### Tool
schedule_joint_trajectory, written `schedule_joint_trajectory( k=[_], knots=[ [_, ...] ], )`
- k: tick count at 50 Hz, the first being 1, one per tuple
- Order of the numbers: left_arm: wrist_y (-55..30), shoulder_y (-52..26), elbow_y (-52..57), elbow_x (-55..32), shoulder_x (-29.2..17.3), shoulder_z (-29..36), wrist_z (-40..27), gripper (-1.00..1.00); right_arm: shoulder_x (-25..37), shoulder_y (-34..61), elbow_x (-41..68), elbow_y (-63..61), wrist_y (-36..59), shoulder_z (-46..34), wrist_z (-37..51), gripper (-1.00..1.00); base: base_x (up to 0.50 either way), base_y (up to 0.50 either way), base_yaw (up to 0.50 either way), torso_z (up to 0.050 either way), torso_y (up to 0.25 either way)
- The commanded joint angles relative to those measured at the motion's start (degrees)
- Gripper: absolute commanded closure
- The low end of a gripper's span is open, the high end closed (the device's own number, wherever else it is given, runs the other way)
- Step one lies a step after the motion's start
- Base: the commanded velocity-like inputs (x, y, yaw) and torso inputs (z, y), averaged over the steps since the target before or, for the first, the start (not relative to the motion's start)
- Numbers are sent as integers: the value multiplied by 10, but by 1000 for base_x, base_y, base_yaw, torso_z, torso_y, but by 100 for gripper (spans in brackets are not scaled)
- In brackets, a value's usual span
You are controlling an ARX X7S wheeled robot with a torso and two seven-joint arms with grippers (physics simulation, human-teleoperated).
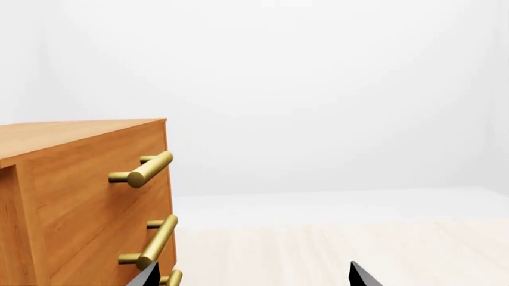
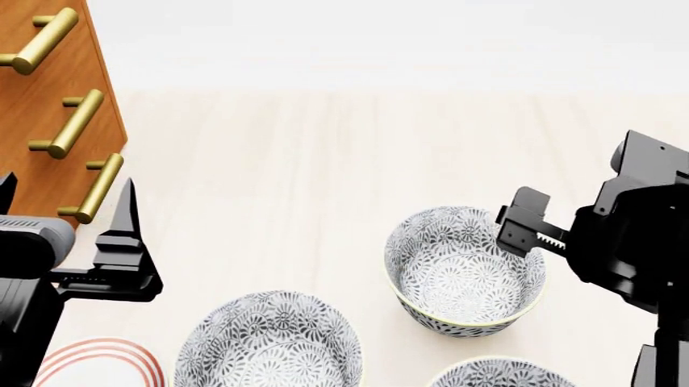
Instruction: Stack the bowl at the front on the bowl in the middle.
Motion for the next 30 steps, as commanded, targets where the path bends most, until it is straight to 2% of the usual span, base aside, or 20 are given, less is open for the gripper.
schedule_joint_trajectory(
  k=[1, 11, 30],
  knots=[
    [4, 2, -4, -1, -4, 4, -2, -100, -6, 36, -33, 134, -67, -28, -45, -100, 0, 0, 0, 0, 0],
    [7, 3, -7, -2, -7, 7, -3, -100, -20, 32, -79, 168, -71, -10, -82, -100, 0, 0, 0, 0, 0],
    [13, 7, -10, -2, -13, 17, -7, -100, -42, 17, -212, 168, -63, 85, -136, -100, 0, 0, 0, 0, 0]
  ],
)
